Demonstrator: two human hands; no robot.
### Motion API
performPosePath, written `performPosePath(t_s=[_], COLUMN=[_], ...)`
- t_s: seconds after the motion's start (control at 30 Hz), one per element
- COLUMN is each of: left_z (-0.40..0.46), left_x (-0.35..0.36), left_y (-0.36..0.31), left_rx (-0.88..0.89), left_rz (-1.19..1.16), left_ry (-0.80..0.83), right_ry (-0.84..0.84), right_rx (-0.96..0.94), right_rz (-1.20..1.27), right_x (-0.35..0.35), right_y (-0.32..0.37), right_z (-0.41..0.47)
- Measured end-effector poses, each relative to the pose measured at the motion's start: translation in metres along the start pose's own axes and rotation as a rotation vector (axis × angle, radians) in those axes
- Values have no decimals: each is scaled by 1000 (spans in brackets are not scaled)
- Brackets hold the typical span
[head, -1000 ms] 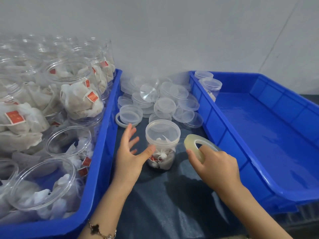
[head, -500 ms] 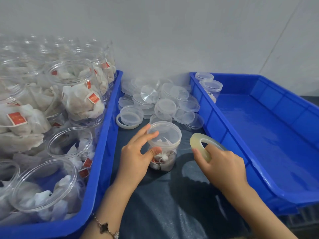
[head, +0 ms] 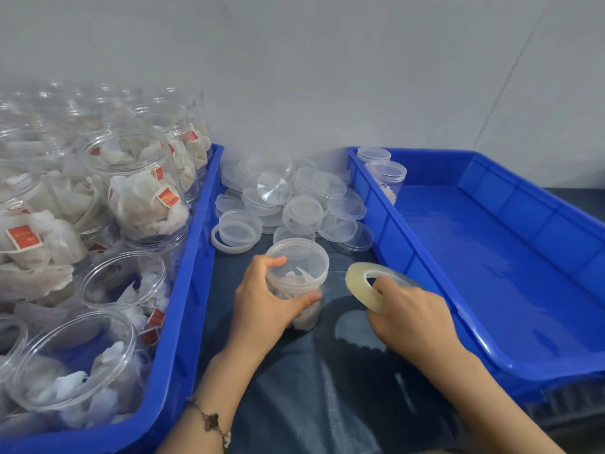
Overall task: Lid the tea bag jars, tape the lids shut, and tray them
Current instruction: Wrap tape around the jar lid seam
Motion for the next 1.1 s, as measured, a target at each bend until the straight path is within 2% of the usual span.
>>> performPosePath(t_s=[0.17, 0.27, 0.43, 0.7, 0.83, 0.9, 1.0, 1.1], left_z=[-15, -21, -22, -20, -28, -24, -18, -22], left_x=[-7, -9, -10, -9, 8, 12, 8, 5], left_y=[-6, -13, -16, -11, -6, -6, -7, -18], left_rx=[29, 71, 77, 74, 16, -22, -74, 1], left_rz=[-272, -426, -461, -578, -767, -853, -743, -521], left_ry=[75, 122, 253, 316, 401, 425, 398, 404], right_ry=[-57, -16, 89, 74, 111, 83, 52, 33], right_rx=[-17, -14, -36, -75, -152, -123, -75, -25], right_rz=[62, 73, 162, 241, 182, 129, 127, 127], right_x=[-12, -12, -3, -13, -16, -15, -16, -21], right_y=[-3, -5, -1, 18, 44, 48, 47, 44], right_z=[13, 24, 37, 44, 39, 32, 22, 16])
Point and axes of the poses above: each hand's wrist, its own z-axis towards the middle knuckle, its own x-axis out of the palm, y = z × x, the point moved 6 cm from there along z, towards the middle knuckle, and after that the axes turned 14 degrees about y, right-handed, at the moved point
